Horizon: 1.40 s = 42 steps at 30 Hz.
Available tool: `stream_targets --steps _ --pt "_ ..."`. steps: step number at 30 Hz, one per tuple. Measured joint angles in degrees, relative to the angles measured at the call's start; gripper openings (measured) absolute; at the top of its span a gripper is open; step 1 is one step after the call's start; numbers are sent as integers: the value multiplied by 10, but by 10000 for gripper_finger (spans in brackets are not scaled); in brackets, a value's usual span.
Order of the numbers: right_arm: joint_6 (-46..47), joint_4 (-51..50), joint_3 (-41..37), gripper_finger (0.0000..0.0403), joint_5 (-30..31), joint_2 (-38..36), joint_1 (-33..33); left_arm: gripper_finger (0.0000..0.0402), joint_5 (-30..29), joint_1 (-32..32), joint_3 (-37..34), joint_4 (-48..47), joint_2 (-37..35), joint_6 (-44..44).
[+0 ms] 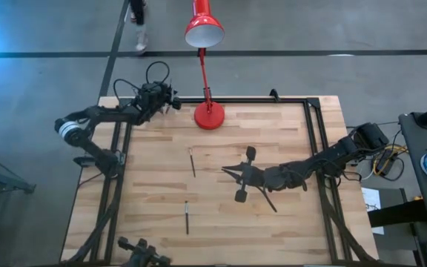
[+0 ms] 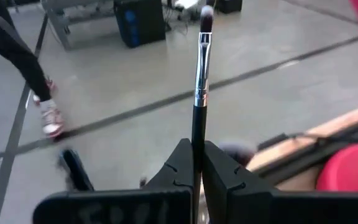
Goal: Pick & Place Makeup Supplies
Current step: Put the makeup brush into the transparent organizer
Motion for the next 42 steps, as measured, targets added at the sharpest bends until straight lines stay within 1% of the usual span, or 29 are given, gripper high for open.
stream_targets --steps 4,10,14,19,24,26,29,32,37,40,42 --pt "0 0 0 18 -1 0 0 11 8 2 1 -42 -3 -12" --pt "0 0 0 18 -2 0 0 69 13 3 2 -93 -30 -12" --pt "0 0 0 18 -3 0 0 86 14 3 2 -133 -55 -11" --pt "0 -6 0 18 -4 0 0 80 15 2 2 -193 -114 1" --pt "18 -33 0 18 -4 0 0 48 65 -22 -4 -277 -193 2" --pt "18 -34 0 18 -4 0 0 30 95 -46 -15 -294 -222 5" --pt "19 -34 0 18 -4 0 0 6 152 -102 -42 -298 -261 12" --pt "21 -35 0 18 -4 0 0 2 176 -175 -73 -299 -286 10" --pt "35 -49 0 18 -4 0 0 1 176 -304 -122 -300 -290 0" --pt "35 -49 0 18 -4 0 -1 4 132 -359 -137 -300 -277 -42" --pt "35 -49 0 18 -4 0 -1 10 106 -377 -139 -299 -264 -72"
